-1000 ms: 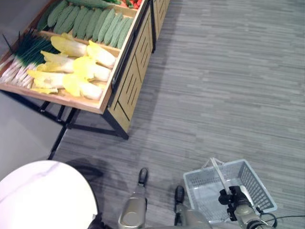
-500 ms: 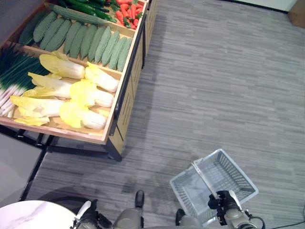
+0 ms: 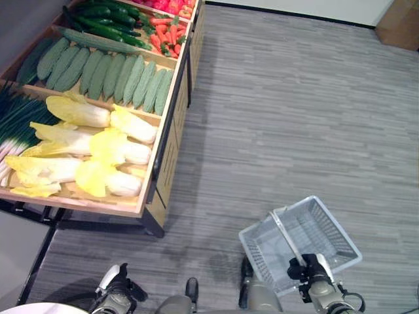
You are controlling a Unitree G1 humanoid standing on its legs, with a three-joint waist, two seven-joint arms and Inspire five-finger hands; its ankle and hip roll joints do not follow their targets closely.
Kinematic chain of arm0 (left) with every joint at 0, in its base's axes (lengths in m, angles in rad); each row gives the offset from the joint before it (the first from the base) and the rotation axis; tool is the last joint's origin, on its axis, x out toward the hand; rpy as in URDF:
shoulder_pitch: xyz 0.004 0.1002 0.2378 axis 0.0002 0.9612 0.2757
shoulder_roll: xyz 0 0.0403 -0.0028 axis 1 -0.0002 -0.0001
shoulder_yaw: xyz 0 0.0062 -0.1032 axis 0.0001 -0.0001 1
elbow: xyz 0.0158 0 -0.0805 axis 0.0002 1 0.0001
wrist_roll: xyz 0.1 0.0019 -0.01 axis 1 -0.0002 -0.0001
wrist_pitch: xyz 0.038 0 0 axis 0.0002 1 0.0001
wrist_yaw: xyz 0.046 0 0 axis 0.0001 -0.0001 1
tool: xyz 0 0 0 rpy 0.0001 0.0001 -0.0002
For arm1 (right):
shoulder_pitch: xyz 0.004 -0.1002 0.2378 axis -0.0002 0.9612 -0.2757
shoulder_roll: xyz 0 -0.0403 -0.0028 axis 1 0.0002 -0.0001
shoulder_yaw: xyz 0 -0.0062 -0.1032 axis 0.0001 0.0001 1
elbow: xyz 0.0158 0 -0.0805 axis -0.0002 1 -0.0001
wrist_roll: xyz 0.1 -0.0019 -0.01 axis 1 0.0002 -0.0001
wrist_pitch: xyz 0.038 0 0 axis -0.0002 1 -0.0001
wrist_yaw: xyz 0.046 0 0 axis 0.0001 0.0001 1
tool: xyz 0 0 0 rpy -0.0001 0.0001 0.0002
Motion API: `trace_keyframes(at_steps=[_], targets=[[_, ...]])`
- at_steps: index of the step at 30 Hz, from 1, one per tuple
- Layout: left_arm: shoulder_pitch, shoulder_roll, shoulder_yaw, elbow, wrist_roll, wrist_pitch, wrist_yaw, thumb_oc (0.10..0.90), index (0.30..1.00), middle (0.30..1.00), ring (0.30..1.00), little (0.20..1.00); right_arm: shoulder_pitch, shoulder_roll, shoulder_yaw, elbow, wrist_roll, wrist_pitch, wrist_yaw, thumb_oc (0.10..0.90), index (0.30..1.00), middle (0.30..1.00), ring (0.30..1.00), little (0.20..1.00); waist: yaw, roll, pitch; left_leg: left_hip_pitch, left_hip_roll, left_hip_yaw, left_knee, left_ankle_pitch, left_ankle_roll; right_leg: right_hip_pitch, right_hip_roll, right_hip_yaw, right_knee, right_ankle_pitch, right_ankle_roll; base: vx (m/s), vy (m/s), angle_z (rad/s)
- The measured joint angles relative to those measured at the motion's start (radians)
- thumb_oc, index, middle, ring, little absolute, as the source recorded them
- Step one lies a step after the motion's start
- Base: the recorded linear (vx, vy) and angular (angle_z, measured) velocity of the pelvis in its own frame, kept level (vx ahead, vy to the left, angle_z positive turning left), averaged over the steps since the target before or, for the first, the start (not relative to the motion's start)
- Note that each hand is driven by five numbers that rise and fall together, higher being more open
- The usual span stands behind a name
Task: Get the vegetables into the basket
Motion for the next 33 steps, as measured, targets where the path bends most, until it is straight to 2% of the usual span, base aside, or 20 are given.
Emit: trace_keyframes(at_steps=[1, 2, 3, 4, 5, 9, 10, 12, 13, 14, 19, 20, 21, 23, 24, 25, 26, 27, 29, 33], targets=[[0.012, -0.005, -0.001, -0.003, 0.000, -0.004, -0.001, 0.900, 1.000, 1.000, 1.000, 1.000, 0.008, 0.000, -0.002, 0.009, 0.001, 0.004, 0.003, 0.400, 0.300, 0.300, 0.300, 0.300, -0.010, -0.011, -0.004, 0.037, 0.005, -0.021, -0.015, -0.021, -0.028, 0.012, 0.001, -0.006, -0.003, 0.029, -0.009, 0.35, -0.294, 0.42], [0.013, -0.007, -0.001, -0.003, 0.000, -0.003, -0.001, 0.900, 1.000, 1.000, 1.000, 1.000, 0.019, 0.002, -0.002, 0.020, 0.001, 0.006, 0.008, 0.400, 0.300, 0.300, 0.300, 0.300, -0.012, -0.015, -0.006, 0.055, 0.011, -0.032, -0.017, -0.032, -0.044, 0.031, 0.005, -0.012, -0.007, 0.031, -0.012, 0.25, -0.233, 0.42], [0.023, -0.015, -0.001, -0.003, 0.000, -0.003, -0.001, 0.900, 1.000, 1.000, 1.000, 1.000, 0.035, 0.003, -0.001, 0.035, 0.001, 0.011, 0.011, 0.400, 0.300, 0.300, 0.300, 0.300, -0.005, -0.012, -0.009, 0.071, 0.023, -0.039, -0.016, -0.046, -0.058, 0.046, 0.019, -0.012, -0.013, 0.081, -0.055, 0.30, -0.320, 0.23], [0.043, -0.043, 0.005, -0.012, 0.000, -0.006, -0.002, 0.900, 1.000, 1.000, 1.000, 1.000, 0.037, -0.005, -0.001, 0.059, 0.002, 0.021, 0.014, 0.400, 0.300, 0.300, 0.300, 0.300, -0.006, 0.037, -0.025, 0.075, 0.084, -0.039, -0.010, -0.059, -0.083, 0.059, 0.077, -0.041, -0.011, 0.057, -0.074, 0.21, -0.269, 0.06], [0.049, -0.054, 0.015, -0.014, 0.000, -0.008, -0.003, 0.900, 1.000, 1.000, 1.000, 1.000, 0.038, -0.005, -0.001, 0.059, 0.002, 0.024, 0.021, 0.400, 0.300, 0.300, 0.300, 0.300, -0.005, 0.049, -0.030, 0.073, 0.110, -0.041, 0.003, -0.056, -0.087, 0.071, 0.103, -0.050, -0.023, 0.052, -0.086, 0.26, -0.335, 0.00], [0.050, -0.070, 0.025, -0.006, -0.002, -0.010, -0.004, 0.900, 1.000, 1.000, 1.000, 1.000, 0.038, -0.015, 0.001, 0.054, 0.005, 0.028, 0.032, 0.400, 0.300, 0.300, 0.300, 0.300, -0.010, 0.052, -0.034, 0.018, 0.160, -0.088, 0.116, -0.043, -0.108, 0.099, 0.153, -0.080, -0.041, 0.030, -0.145, 0.13, -0.172, 0.07], [0.038, -0.077, 0.028, -0.009, -0.002, -0.017, -0.004, 0.900, 1.000, 1.000, 1.000, 1.000, 0.034, -0.037, 0.002, 0.054, 0.006, 0.028, 0.031, 0.400, 0.300, 0.300, 0.300, 0.300, -0.010, 0.055, -0.038, 0.004, 0.177, -0.100, 0.134, -0.014, -0.154, 0.100, 0.171, -0.090, -0.037, 0.012, -0.168, 0.16, -0.226, 0.15], [0.024, -0.083, 0.028, -0.009, -0.002, -0.021, -0.004, 0.900, 1.000, 1.000, 1.000, 1.000, 0.030, -0.055, 0.002, 0.043, 0.005, 0.028, 0.030, 0.400, 0.300, 0.300, 0.300, 0.300, -0.011, 0.059, -0.039, -0.012, 0.191, -0.115, 0.155, 0.012, -0.194, 0.108, 0.183, -0.103, -0.037, -0.007, -0.182, 0.09, -0.139, 0.13], [0.024, -0.083, 0.028, -0.009, -0.002, -0.021, -0.004, 0.900, 1.000, 1.000, 1.000, 1.000, 0.030, -0.055, 0.002, 0.043, 0.005, 0.028, 0.030, 0.400, 0.300, 0.300, 0.300, 0.300, -0.011, 0.059, -0.039, -0.012, 0.191, -0.115, 0.155, 0.012, -0.194, 0.108, 0.183, -0.103, -0.037, -0.007, -0.182, 0.05, -0.090, 0.28], [0.013, -0.084, 0.028, -0.010, -0.002, -0.022, -0.003, 0.900, 1.000, 1.000, 1.000, 1.000, 0.033, -0.064, 0.002, 0.035, 0.005, 0.027, 0.027, 0.400, 0.300, 0.300, 0.300, 0.300, -0.014, 0.060, -0.040, -0.029, 0.201, -0.142, 0.183, 0.028, -0.219, 0.115, 0.192, -0.123, -0.034, -0.025, -0.183, 0.09, -0.140, 0.26], [0.025, -0.098, 0.039, -0.006, -0.011, -0.020, -0.003, 0.900, 1.000, 1.000, 1.000, 1.000, 0.039, -0.064, 0.006, 0.038, 0.005, 0.020, 0.029, 0.400, 0.300, 0.300, 0.300, 0.300, 0.001, 0.054, -0.035, -0.100, 0.201, -0.141, 0.315, 0.049, -0.239, 0.153, 0.200, -0.156, -0.045, -0.066, -0.206, 0.09, -0.099, 0.28], [0.028, -0.098, 0.039, -0.005, -0.013, -0.020, -0.003, 0.900, 1.000, 1.000, 1.000, 1.000, 0.039, -0.065, 0.005, 0.037, 0.005, 0.018, 0.028, 0.400, 0.300, 0.300, 0.300, 0.300, 0.001, 0.054, -0.034, -0.104, 0.199, -0.136, 0.316, 0.049, -0.240, 0.158, 0.199, -0.158, -0.046, -0.070, -0.212, 0.11, -0.047, 0.36], [0.024, -0.100, 0.038, -0.002, -0.019, -0.020, -0.002, 0.900, 1.000, 1.000, 1.000, 1.000, 0.038, -0.066, 0.004, 0.038, 0.006, 0.018, 0.027, 0.400, 0.300, 0.300, 0.300, 0.300, 0.002, 0.053, -0.030, -0.148, 0.181, -0.103, 0.294, 0.024, -0.239, 0.170, 0.191, -0.168, -0.078, -0.082, -0.228, 0.09, -0.028, 0.51], [0.008, -0.100, 0.036, 0.002, -0.020, -0.021, -0.001, 0.900, 1.000, 1.000, 1.000, 1.000, 0.036, -0.069, 0.003, 0.038, 0.005, 0.019, 0.026, 0.400, 0.300, 0.300, 0.300, 0.300, 0.003, 0.047, -0.011, -0.186, 0.153, -0.052, 0.201, 0.013, -0.230, 0.168, 0.170, -0.180, -0.076, -0.079, -0.221, 0.09, 0.026, 0.52], [0.014, -0.100, 0.035, 0.006, -0.019, -0.014, -0.002, 0.900, 1.000, 1.000, 1.000, 1.000, 0.031, -0.072, 0.002, 0.040, 0.006, 0.020, 0.025, 0.400, 0.300, 0.300, 0.300, 0.300, 0.013, 0.063, 0.002, -0.246, 0.137, 0.009, 0.108, 0.031, -0.209, 0.164, 0.176, -0.193, -0.075, -0.075, -0.205, 0.15, 0.070, 0.24], [0.019, -0.100, 0.034, 0.009, -0.018, -0.011, -0.003, 0.900, 1.000, 1.000, 1.000, 1.000, 0.027, -0.071, 0.002, 0.038, 0.005, 0.020, 0.025, 0.400, 0.300, 0.300, 0.300, 0.300, 0.017, 0.067, 0.005, -0.263, 0.137, 0.036, 0.092, 0.041, -0.210, 0.164, 0.179, -0.194, -0.078, -0.080, -0.210, 0.17, 0.100, 0.00], [0.030, -0.102, 0.034, 0.018, -0.018, -0.005, -0.006, 0.900, 1.000, 1.000, 1.000, 1.000, 0.014, -0.067, 0.005, 0.037, 0.005, 0.019, 0.026, 0.400, 0.300, 0.300, 0.300, 0.300, 0.030, 0.071, 0.015, -0.299, 0.123, 0.049, 0.053, 0.088, -0.205, 0.162, 0.188, -0.188, -0.078, -0.087, -0.219, 0.10, 0.069, -0.32], [0.034, -0.101, 0.035, 0.016, -0.017, 0.000, -0.007, 0.900, 1.000, 1.000, 1.000, 1.000, 0.009, -0.064, 0.005, 0.038, 0.005, 0.018, 0.027, 0.400, 0.300, 0.300, 0.300, 0.300, 0.042, 0.077, 0.018, -0.313, 0.125, 0.040, 0.054, 0.109, -0.194, 0.164, 0.198, -0.184, -0.078, -0.078, -0.207, 0.10, 0.068, -0.50], [0.077, -0.102, 0.037, 0.018, -0.017, 0.009, -0.010, 0.900, 1.000, 1.000, 1.000, 1.000, 0.005, -0.059, 0.005, 0.035, 0.004, 0.014, 0.027, 0.400, 0.300, 0.300, 0.300, 0.300, 0.045, 0.080, 0.020, -0.308, 0.127, 0.030, 0.057, 0.134, -0.166, 0.178, 0.213, -0.162, -0.078, -0.080, -0.208, 0.15, 0.137, -0.47], [0.102, -0.105, 0.037, 0.025, -0.017, 0.010, -0.019, 0.900, 1.000, 1.000, 1.000, 1.000, 0.031, -0.060, 0.000, 0.038, 0.001, 0.016, 0.025, 0.400, 0.300, 0.300, 0.300, 0.300, 0.036, 0.086, 0.017, -0.205, 0.113, 0.037, -0.004, 0.165, -0.115, 0.221, 0.211, -0.141, -0.060, -0.097, -0.173, 0.12, 0.167, -0.14]])
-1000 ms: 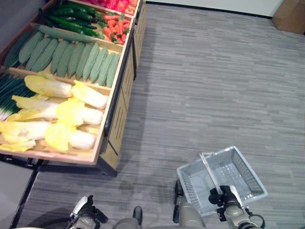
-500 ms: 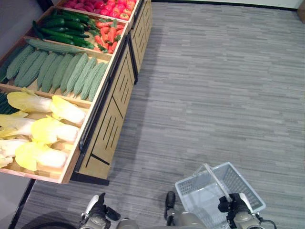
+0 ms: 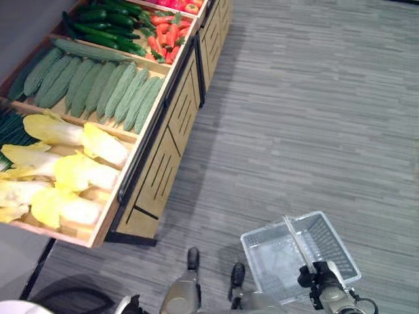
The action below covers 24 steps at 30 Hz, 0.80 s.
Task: Get the vegetables into the basket
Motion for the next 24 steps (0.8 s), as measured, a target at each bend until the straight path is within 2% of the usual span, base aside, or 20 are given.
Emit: trace_keyframes(at_steps=[2, 5, 7, 12, 15, 17, 18, 19, 22, 24], targets=[[-0.022, 0.005, 0.000, -0.008, 0.000, -0.001, -0.004, 0.900, 1.000, 1.000, 1.000, 1.000, -0.001, 0.006, 0.000, -0.001, -0.003, 0.003, 0.001, 0.400, 0.300, 0.300, 0.300, 0.300, 0.008, -0.013, 0.007, 0.022, -0.024, 0.019, -0.012, -0.010, 0.023, -0.003, -0.029, 0.018, 0.029, -0.014, 0.021, 0.07, 0.130, -0.17], [-0.053, 0.013, -0.001, -0.019, 0.000, -0.018, -0.003, 0.900, 1.000, 1.000, 1.000, 1.000, -0.002, 0.014, 0.001, -0.001, -0.004, 0.000, 0.003, 0.400, 0.300, 0.300, 0.300, 0.300, 0.011, -0.018, 0.006, 0.046, -0.061, 0.034, -0.012, -0.033, 0.055, -0.004, -0.073, 0.036, 0.072, -0.043, 0.055, 0.07, 0.107, -0.08], [-0.066, 0.026, 0.000, -0.024, 0.000, -0.020, -0.003, 0.900, 1.000, 1.000, 1.000, 1.000, -0.014, 0.029, 0.001, 0.004, -0.005, 0.001, 0.003, 0.400, 0.300, 0.300, 0.300, 0.300, 0.014, -0.025, 0.005, 0.052, -0.074, 0.039, -0.012, -0.041, 0.065, -0.003, -0.085, 0.040, 0.081, -0.047, 0.061, 0.05, 0.104, -0.03], [-0.072, 0.075, 0.000, -0.032, 0.000, -0.016, -0.003, 0.900, 1.000, 1.000, 1.000, 1.000, -0.042, 0.069, 0.003, 0.020, -0.008, 0.002, 0.007, 0.400, 0.300, 0.300, 0.300, 0.300, 0.028, -0.067, 0.005, 0.060, -0.091, 0.037, -0.010, -0.062, 0.089, -0.009, -0.100, 0.041, 0.115, -0.055, 0.080, 0.04, 0.103, -0.01], [-0.072, 0.077, -0.001, -0.014, 0.000, -0.009, -0.004, 0.900, 1.000, 1.000, 1.000, 1.000, -0.047, 0.068, 0.004, 0.025, -0.008, 0.001, 0.008, 0.400, 0.300, 0.300, 0.300, 0.300, 0.033, -0.072, 0.000, 0.069, -0.080, 0.029, 0.001, -0.072, 0.096, -0.051, -0.105, 0.049, 0.240, -0.077, 0.103, 0.05, 0.076, 0.09], [-0.078, 0.070, -0.024, -0.007, 0.010, -0.007, -0.005, 0.900, 1.000, 1.000, 1.000, 1.000, -0.064, 0.044, 0.036, 0.022, -0.007, 0.004, 0.003, 0.400, 0.300, 0.300, 0.300, 0.300, 0.009, -0.053, 0.008, 0.073, -0.072, -0.014, 0.015, -0.079, 0.116, -0.160, -0.114, 0.122, 0.497, -0.109, 0.125, 0.13, -0.031, 0.49], [-0.084, 0.083, -0.039, -0.008, 0.018, -0.007, -0.003, 0.900, 1.000, 1.000, 1.000, 1.000, -0.046, 0.052, 0.043, 0.016, -0.007, 0.004, 0.003, 0.400, 0.300, 0.300, 0.300, 0.300, 0.004, -0.059, 0.006, 0.082, -0.085, -0.054, 0.014, -0.085, 0.116, -0.214, -0.126, 0.178, 0.564, -0.141, 0.140, 0.16, -0.070, 0.81], [-0.086, 0.088, -0.046, -0.006, 0.019, -0.006, -0.003, 0.900, 1.000, 1.000, 1.000, 1.000, -0.037, 0.056, 0.046, 0.011, -0.007, 0.004, 0.003, 0.400, 0.300, 0.300, 0.300, 0.300, -0.001, -0.065, 0.003, 0.083, -0.090, -0.073, 0.011, -0.085, 0.118, -0.227, -0.127, 0.209, 0.534, -0.142, 0.140, 0.18, -0.122, 0.72], [-0.089, 0.089, -0.043, -0.004, 0.019, -0.007, -0.002, 0.900, 1.000, 1.000, 1.000, 1.000, -0.034, 0.068, 0.039, 0.012, -0.005, 0.002, -0.002, 0.400, 0.300, 0.300, 0.300, 0.300, 0.001, -0.075, 0.000, 0.088, -0.096, -0.093, 0.007, -0.077, 0.130, -0.256, -0.160, 0.213, 0.402, -0.115, 0.145, 0.22, -0.223, 0.46], [-0.109, 0.088, -0.040, 0.021, 0.018, -0.002, -0.002, 0.900, 1.000, 1.000, 1.000, 1.000, -0.040, 0.066, 0.042, -0.001, -0.005, -0.001, -0.012, 0.400, 0.300, 0.300, 0.300, 0.300, -0.013, -0.075, 0.000, 0.086, -0.095, -0.155, 0.013, -0.094, 0.100, -0.240, -0.154, 0.283, 0.174, -0.062, 0.160, 0.24, -0.257, 0.57]])
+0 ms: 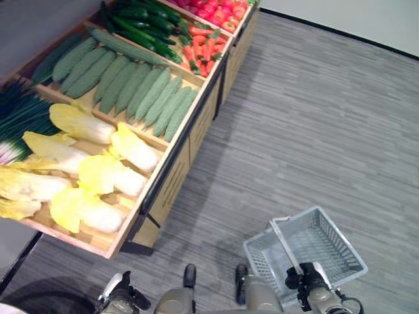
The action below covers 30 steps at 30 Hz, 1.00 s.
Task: Get the vegetables into the basket
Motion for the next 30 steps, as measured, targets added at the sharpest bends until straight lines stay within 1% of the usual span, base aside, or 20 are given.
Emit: trace_keyframes(at_steps=[2, 3, 4, 5, 6, 7, 9, 11, 13, 14, 16, 17, 18, 19, 20, 21, 23, 24, 28, 30], targets=[[-0.007, 0.000, 0.001, 0.022, 0.000, 0.002, 0.001, 0.900, 1.000, 1.000, 1.000, 1.000, 0.000, 0.000, -0.001, 0.000, 0.000, 0.000, -0.007, 0.400, 0.300, 0.300, 0.300, 0.300, -0.012, -0.005, -0.001, 0.001, 0.002, -0.047, 0.002, -0.010, -0.018, 0.019, 0.000, 0.057, -0.118, 0.059, -0.007, 0.23, -0.348, 1.02], [-0.003, 0.000, 0.001, 0.018, 0.000, -0.001, 0.005, 0.900, 1.000, 1.000, 1.000, 1.000, 0.016, -0.002, -0.001, 0.001, 0.000, 0.001, -0.007, 0.400, 0.300, 0.300, 0.300, 0.300, -0.022, -0.010, -0.005, 0.013, 0.008, -0.119, 0.004, -0.018, -0.034, 0.047, 0.012, 0.084, -0.120, 0.099, -0.017, 0.24, -0.423, 1.51], [-0.002, 0.001, 0.002, 0.012, 0.000, -0.002, 0.011, 0.900, 1.000, 1.000, 1.000, 1.000, 0.029, 0.001, -0.001, 0.009, 0.000, 0.004, 0.000, 0.400, 0.300, 0.300, 0.300, 0.300, -0.022, -0.014, -0.009, 0.021, 0.017, -0.152, -0.004, -0.025, -0.044, 0.066, 0.019, 0.062, -0.110, 0.116, -0.029, 0.23, -0.477, 1.47], [0.001, -0.005, 0.001, 0.007, -0.001, -0.004, 0.015, 0.900, 1.000, 1.000, 1.000, 1.000, 0.029, 0.002, -0.002, 0.027, 0.000, 0.008, 0.005, 0.400, 0.300, 0.300, 0.300, 0.300, -0.019, -0.003, -0.011, 0.028, 0.047, -0.169, -0.010, -0.032, -0.058, 0.066, 0.038, 0.025, -0.095, 0.148, -0.046, 0.11, -0.219, 0.89], [0.022, -0.009, 0.002, -0.005, -0.001, -0.007, 0.020, 0.900, 1.000, 1.000, 1.000, 1.000, 0.024, 0.003, -0.001, 0.045, 0.000, 0.013, 0.012, 0.400, 0.300, 0.300, 0.300, 0.300, -0.008, 0.017, -0.021, 0.032, 0.095, -0.175, -0.019, -0.035, -0.057, 0.070, 0.078, -0.010, -0.089, 0.141, -0.074, 0.12, -0.249, 0.49], [0.033, -0.010, 0.002, -0.016, -0.001, -0.007, 0.019, 0.900, 1.000, 1.000, 1.000, 1.000, 0.017, 0.002, 0.000, 0.041, 0.000, 0.015, 0.015, 0.400, 0.300, 0.300, 0.300, 0.300, 0.000, 0.020, -0.023, 0.032, 0.120, -0.170, -0.008, -0.038, -0.067, 0.078, 0.104, -0.028, -0.091, 0.148, -0.098, 0.11, -0.231, 0.23], [0.057, -0.032, 0.003, -0.013, -0.002, -0.003, 0.016, 0.900, 1.000, 1.000, 1.000, 1.000, -0.001, -0.012, -0.003, 0.037, 0.000, 0.007, 0.016, 0.400, 0.300, 0.300, 0.300, 0.300, -0.005, 0.022, -0.024, 0.018, 0.148, -0.149, 0.030, -0.017, -0.084, 0.090, 0.136, -0.058, -0.095, 0.132, -0.130, 0.13, -0.324, 0.26], [0.059, -0.043, 0.002, -0.008, -0.002, -0.006, 0.016, 0.900, 1.000, 1.000, 1.000, 1.000, -0.002, -0.028, -0.003, 0.036, 0.000, 0.003, 0.016, 0.400, 0.300, 0.300, 0.300, 0.300, -0.001, 0.019, -0.025, 0.004, 0.164, -0.150, 0.062, 0.005, -0.114, 0.113, 0.154, -0.088, -0.114, 0.122, -0.145, 0.11, -0.365, 0.46], [0.045, -0.049, -0.002, -0.013, -0.002, -0.014, 0.018, 0.900, 1.000, 1.000, 1.000, 1.000, 0.006, -0.049, -0.005, 0.038, 0.000, -0.005, 0.015, 0.400, 0.300, 0.300, 0.300, 0.300, -0.007, 0.018, -0.026, -0.061, 0.162, -0.169, 0.128, 0.041, -0.162, 0.123, 0.157, -0.151, -0.116, 0.102, -0.173, 0.06, -0.237, 0.85], [0.036, -0.048, -0.004, -0.018, -0.002, -0.016, 0.019, 0.900, 1.000, 1.000, 1.000, 1.000, 0.012, -0.059, -0.005, 0.039, 0.000, -0.006, 0.015, 0.400, 0.300, 0.300, 0.300, 0.300, -0.003, 0.017, -0.026, -0.080, 0.161, -0.170, 0.134, 0.067, -0.172, 0.127, 0.157, -0.181, -0.118, 0.096, -0.186, 0.03, -0.174, 0.95], [0.034, -0.048, 0.002, -0.022, -0.003, -0.013, 0.018, 0.900, 1.000, 1.000, 1.000, 1.000, 0.013, -0.071, -0.004, 0.044, 0.000, 0.001, 0.013, 0.400, 0.300, 0.300, 0.300, 0.300, -0.004, 0.014, -0.026, -0.081, 0.170, -0.126, 0.117, 0.071, -0.172, 0.132, 0.157, -0.218, -0.117, 0.089, -0.195, 0.02, -0.124, 0.66], [0.039, -0.048, 0.003, -0.025, -0.003, -0.008, 0.018, 0.900, 1.000, 1.000, 1.000, 1.000, 0.018, -0.074, -0.004, 0.040, 0.000, -0.002, 0.013, 0.400, 0.300, 0.300, 0.300, 0.300, -0.009, 0.007, -0.022, -0.085, 0.180, -0.055, 0.121, 0.071, -0.174, 0.135, 0.153, -0.239, -0.121, 0.084, -0.202, 0.02, -0.109, 0.49], [0.039, -0.049, 0.002, -0.025, -0.003, -0.006, 0.018, 0.900, 1.000, 1.000, 1.000, 1.000, 0.018, -0.075, -0.004, 0.039, 0.000, -0.004, 0.013, 0.400, 0.300, 0.300, 0.300, 0.300, -0.017, 0.006, -0.021, -0.090, 0.189, -0.007, 0.123, 0.069, -0.177, 0.139, 0.152, -0.251, -0.128, 0.083, -0.203, 0.03, -0.153, 0.53], [0.041, -0.050, 0.002, -0.025, -0.003, -0.002, 0.017, 0.900, 1.000, 1.000, 1.000, 1.000, 0.016, -0.076, -0.004, 0.039, 0.001, -0.004, 0.013, 0.400, 0.300, 0.300, 0.300, 0.300, -0.019, 0.011, -0.023, -0.083, 0.192, 0.059, 0.117, 0.063, -0.182, 0.142, 0.150, -0.275, -0.131, 0.077, -0.206, 0.05, -0.147, 0.93], [0.041, -0.050, 0.001, -0.030, -0.002, -0.001, 0.017, 0.900, 1.000, 1.000, 1.000, 1.000, 0.024, -0.076, -0.004, 0.042, 0.001, 0.001, 0.013, 0.400, 0.300, 0.300, 0.300, 0.300, -0.039, 0.007, -0.021, -0.086, 0.189, 0.191, 0.118, 0.056, -0.181, 0.164, 0.149, -0.318, -0.160, 0.077, -0.206, 0.06, -0.111, 0.87], [0.042, -0.050, 0.001, -0.033, -0.002, -0.002, 0.018, 0.900, 1.000, 1.000, 1.000, 1.000, 0.031, -0.075, -0.004, 0.043, 0.001, 0.001, 0.013, 0.400, 0.300, 0.300, 0.300, 0.300, -0.034, 0.015, -0.025, -0.080, 0.178, 0.203, 0.108, 0.051, -0.176, 0.165, 0.149, -0.324, -0.164, 0.077, -0.206, 0.07, -0.074, 0.75], [0.046, -0.053, 0.000, -0.036, -0.001, -0.003, 0.016, 0.900, 1.000, 1.000, 1.000, 1.000, 0.033, -0.067, -0.005, 0.041, 0.001, 0.003, 0.013, 0.400, 0.300, 0.300, 0.300, 0.300, -0.033, 0.016, -0.025, -0.073, 0.128, 0.247, 0.051, 0.045, -0.169, 0.171, 0.153, -0.363, -0.182, 0.077, -0.204, 0.07, 0.002, 0.45], [0.047, -0.053, 0.000, -0.037, -0.001, -0.004, 0.016, 0.900, 1.000, 1.000, 1.000, 1.000, 0.035, -0.064, -0.005, 0.041, 0.001, 0.003, 0.013, 0.400, 0.300, 0.300, 0.300, 0.300, -0.032, 0.017, -0.024, -0.071, 0.116, 0.262, 0.027, 0.046, -0.166, 0.170, 0.156, -0.370, -0.184, 0.078, -0.205, 0.07, 0.040, 0.40], [0.056, -0.061, 0.002, -0.033, 0.000, 0.002, 0.013, 0.900, 1.000, 1.000, 1.000, 1.000, 0.037, -0.057, -0.034, 0.020, 0.001, 0.003, 0.013, 0.400, 0.300, 0.300, 0.300, 0.300, -0.031, 0.035, -0.016, -0.059, 0.119, 0.262, -0.014, 0.050, -0.154, 0.188, 0.172, -0.380, -0.184, 0.077, -0.205, 0.14, 0.124, 0.03], [0.060, -0.065, 0.002, -0.033, 0.000, 0.004, 0.012, 0.900, 1.000, 1.000, 1.000, 1.000, 0.043, -0.060, -0.042, 0.019, 0.001, 0.004, 0.013, 0.400, 0.300, 0.300, 0.300, 0.300, -0.031, 0.048, -0.014, -0.048, 0.126, 0.263, -0.023, 0.042, -0.135, 0.198, 0.173, -0.377, -0.181, 0.077, -0.204, 0.09, 0.131, -0.09]])
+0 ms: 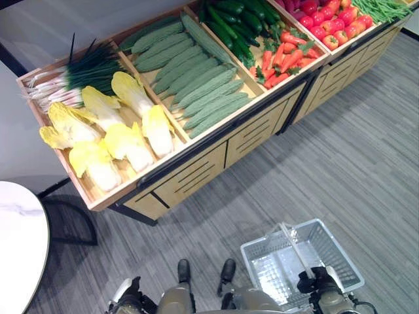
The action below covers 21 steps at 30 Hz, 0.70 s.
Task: Get the vegetables into the basket
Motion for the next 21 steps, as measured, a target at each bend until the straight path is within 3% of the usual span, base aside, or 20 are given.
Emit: trace_keyframes(at_steps=[3, 6, 10, 13, 16, 17, 18, 19, 20, 21], targets=[[-0.006, -0.004, -0.001, -0.002, 0.000, -0.002, -0.001, 0.900, 1.000, 1.000, 1.000, 1.000, 0.006, 0.000, -0.001, 0.010, 0.000, 0.002, 0.000, 0.400, 0.300, 0.300, 0.300, 0.300, 0.001, 0.014, 0.001, -0.002, -0.001, 0.002, 0.005, 0.011, 0.020, -0.002, -0.007, 0.000, 0.012, -0.004, 0.016, 0.06, 0.082, -0.02], [-0.013, -0.004, -0.001, -0.006, 0.000, -0.005, 0.000, 0.900, 1.000, 1.000, 1.000, 1.000, 0.016, 0.010, -0.001, 0.025, 0.000, 0.007, 0.002, 0.400, 0.300, 0.300, 0.300, 0.300, 0.003, 0.015, 0.000, 0.001, -0.039, 0.004, 0.004, -0.006, 0.066, -0.024, -0.055, 0.001, 0.070, -0.028, 0.058, 0.08, 0.147, 0.07], [-0.013, 0.004, 0.000, -0.004, 0.000, -0.003, 0.000, 0.900, 1.000, 1.000, 1.000, 1.000, 0.017, 0.019, -0.004, 0.023, 0.000, 0.017, 0.001, 0.400, 0.300, 0.300, 0.300, 0.300, 0.005, 0.013, 0.000, 0.011, -0.077, 0.002, 0.001, -0.016, 0.095, -0.037, -0.103, 0.010, 0.121, -0.039, 0.076, 0.07, 0.135, 0.11], [-0.013, 0.027, 0.036, -0.003, 0.000, -0.005, 0.001, 0.900, 1.000, 1.000, 1.000, 1.000, -0.011, 0.028, -0.003, 0.028, -0.001, 0.017, 0.001, 0.400, 0.300, 0.300, 0.300, 0.300, 0.027, -0.017, -0.002, 0.036, -0.099, -0.002, -0.003, -0.039, 0.118, -0.015, -0.123, 0.018, 0.140, -0.050, 0.100, 0.12, 0.224, 0.07], [-0.004, 0.032, 0.035, -0.001, 0.000, -0.007, 0.001, 0.900, 1.000, 1.000, 1.000, 1.000, -0.027, 0.033, -0.006, 0.046, 0.000, 0.017, 0.001, 0.400, 0.300, 0.300, 0.300, 0.300, 0.035, -0.039, -0.018, 0.080, -0.104, -0.011, -0.007, -0.074, 0.148, -0.064, -0.165, 0.032, 0.338, -0.083, 0.136, 0.05, 0.167, 0.08], [-0.005, 0.042, 0.035, 0.002, 0.000, -0.007, 0.001, 0.900, 1.000, 1.000, 1.000, 1.000, -0.038, 0.037, -0.003, 0.037, 0.000, 0.018, -0.005, 0.400, 0.300, 0.300, 0.300, 0.300, 0.035, -0.053, -0.021, 0.078, -0.115, -0.014, 0.003, -0.070, 0.164, -0.148, -0.202, 0.062, 0.514, -0.091, 0.145, 0.08, 0.035, 0.41], [-0.011, 0.055, 0.016, 0.000, -0.001, -0.004, 0.001, 0.900, 1.000, 1.000, 1.000, 1.000, -0.032, 0.041, 0.001, 0.017, 0.003, 0.019, -0.011, 0.400, 0.300, 0.300, 0.300, 0.300, 0.018, -0.067, -0.028, 0.088, -0.142, -0.063, 0.006, -0.075, 0.194, -0.262, -0.224, 0.175, 0.710, -0.119, 0.172, 0.13, -0.061, 0.64], [-0.015, 0.059, 0.014, -0.002, -0.001, -0.002, 0.002, 0.900, 1.000, 1.000, 1.000, 1.000, -0.030, 0.048, 0.003, 0.019, 0.004, 0.023, -0.011, 0.400, 0.300, 0.300, 0.300, 0.300, 0.010, -0.063, -0.026, 0.095, -0.151, -0.079, 0.006, -0.066, 0.193, -0.297, -0.206, 0.251, 0.692, -0.125, 0.179, 0.15, -0.179, 0.69], [-0.013, 0.064, 0.009, 0.002, -0.001, -0.003, 0.004, 0.900, 1.000, 1.000, 1.000, 1.000, -0.036, 0.055, 0.005, 0.016, 0.009, 0.022, -0.012, 0.400, 0.300, 0.300, 0.300, 0.300, 0.012, -0.062, -0.026, 0.095, -0.152, -0.088, 0.003, -0.067, 0.189, -0.308, -0.189, 0.315, 0.595, -0.126, 0.181, 0.16, -0.234, 0.62], [-0.030, 0.066, 0.012, 0.012, -0.003, -0.003, 0.005, 0.900, 1.000, 1.000, 1.000, 1.000, -0.038, 0.067, 0.003, 0.011, 0.012, 0.021, -0.016, 0.400, 0.300, 0.300, 0.300, 0.300, 0.007, -0.060, -0.024, 0.089, -0.156, -0.118, 0.002, -0.067, 0.176, -0.294, -0.189, 0.322, 0.366, -0.114, 0.196, 0.14, -0.214, 0.59]])
